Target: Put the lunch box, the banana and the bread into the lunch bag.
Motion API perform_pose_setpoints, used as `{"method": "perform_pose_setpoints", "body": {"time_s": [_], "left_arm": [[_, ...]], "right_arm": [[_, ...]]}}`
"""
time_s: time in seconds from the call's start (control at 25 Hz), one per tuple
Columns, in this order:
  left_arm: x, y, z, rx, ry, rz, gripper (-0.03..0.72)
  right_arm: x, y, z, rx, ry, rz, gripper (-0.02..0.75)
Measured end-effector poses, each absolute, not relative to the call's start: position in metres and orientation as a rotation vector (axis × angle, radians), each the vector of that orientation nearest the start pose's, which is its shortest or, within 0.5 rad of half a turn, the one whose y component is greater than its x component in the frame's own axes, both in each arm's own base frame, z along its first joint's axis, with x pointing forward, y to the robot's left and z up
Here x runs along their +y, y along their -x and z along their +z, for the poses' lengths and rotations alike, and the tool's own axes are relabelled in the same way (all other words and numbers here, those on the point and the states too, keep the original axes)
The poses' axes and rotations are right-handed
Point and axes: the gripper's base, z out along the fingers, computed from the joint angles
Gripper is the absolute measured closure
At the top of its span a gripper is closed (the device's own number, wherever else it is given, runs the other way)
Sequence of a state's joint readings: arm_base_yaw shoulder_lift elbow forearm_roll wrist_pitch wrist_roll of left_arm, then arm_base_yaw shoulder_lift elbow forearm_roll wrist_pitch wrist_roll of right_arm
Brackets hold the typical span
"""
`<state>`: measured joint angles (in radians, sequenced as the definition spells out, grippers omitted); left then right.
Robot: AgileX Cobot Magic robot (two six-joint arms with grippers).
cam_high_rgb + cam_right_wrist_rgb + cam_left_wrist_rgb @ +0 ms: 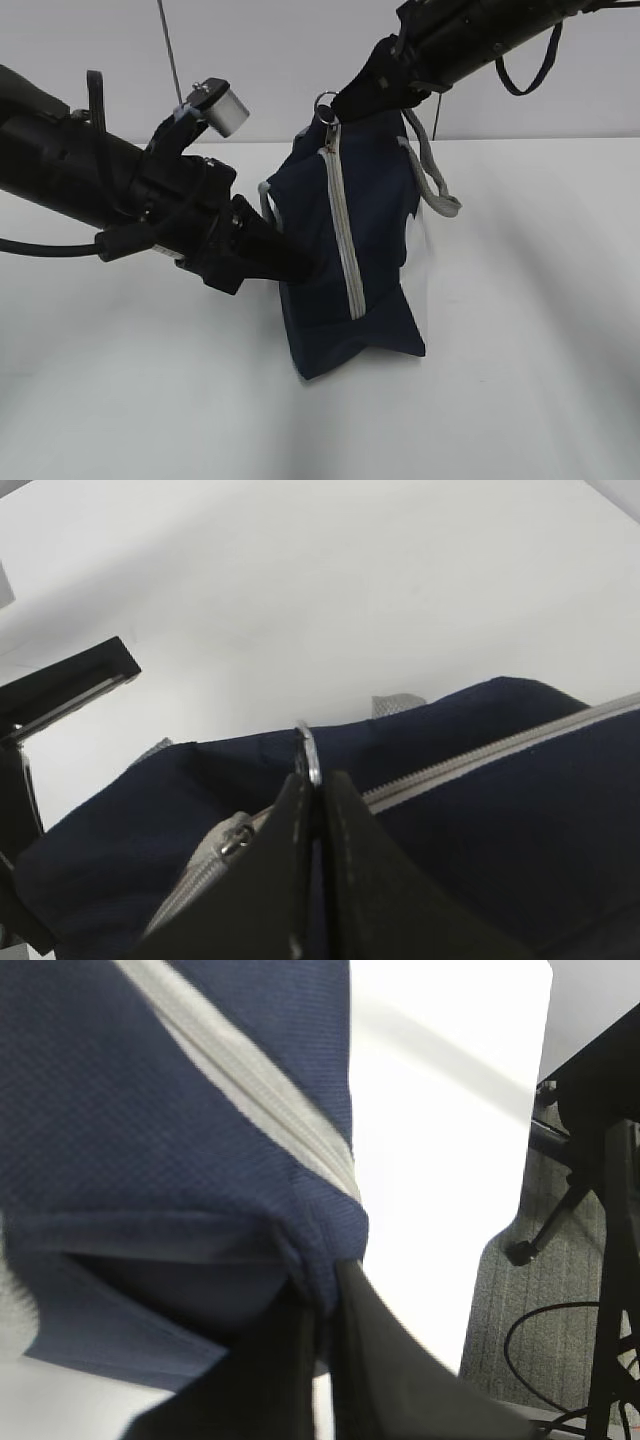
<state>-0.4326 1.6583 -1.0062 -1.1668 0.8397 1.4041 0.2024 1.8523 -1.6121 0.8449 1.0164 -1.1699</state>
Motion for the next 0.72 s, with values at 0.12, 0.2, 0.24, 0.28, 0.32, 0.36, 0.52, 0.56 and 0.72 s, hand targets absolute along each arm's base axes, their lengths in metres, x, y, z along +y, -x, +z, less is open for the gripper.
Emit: {"method": "perform_pose_setpoints", "body": {"time_s": [0.12, 0.2, 0.24, 0.28, 0.32, 0.36, 0.52, 0.56, 0.72], "left_arm": [[-0.1921, -0.2676, 0.2302, 2.076, -1.247, -0.960, 0.685], [-0.1920, -0.2670, 0.2302, 2.076, -1.257, -0.962, 0.685], [-0.1919, -0.2667, 0.2300, 2.078, -1.262, -0.963, 0.685], [-0.1919, -0.2665, 0.2301, 2.080, -1.262, -0.966, 0.685], [-0.1919, -0.2663, 0.2300, 2.082, -1.261, -0.967, 0.685], [-0.1919, -0.2663, 0.2300, 2.082, -1.262, -0.968, 0.685], [-0.1919, -0.2651, 0.2299, 2.083, -1.273, -0.978, 0.685], [-0.1920, -0.2650, 0.2299, 2.085, -1.272, -0.981, 0.685], [-0.1897, -0.2685, 0.2310, 2.148, -1.159, -1.007, 0.642]], "right_arm": [[0.1384, -0.3863, 0.3090, 2.034, 1.187, 0.666, 0.754], [0.1382, -0.3869, 0.3092, 2.032, 1.182, 0.660, 0.754], [0.1382, -0.3871, 0.3092, 2.032, 1.180, 0.658, 0.753], [0.1381, -0.3874, 0.3093, 2.031, 1.177, 0.655, 0.753], [0.1389, -0.3875, 0.3091, 2.030, 1.177, 0.657, 0.753], [0.1389, -0.3877, 0.3091, 2.029, 1.175, 0.655, 0.753], [0.1394, -0.3877, 0.3091, 2.029, 1.175, 0.654, 0.753], [0.1394, -0.3875, 0.3091, 2.029, 1.177, 0.656, 0.753], [0.1400, -0.3870, 0.3099, 2.027, 1.176, 0.668, 0.754]]}}
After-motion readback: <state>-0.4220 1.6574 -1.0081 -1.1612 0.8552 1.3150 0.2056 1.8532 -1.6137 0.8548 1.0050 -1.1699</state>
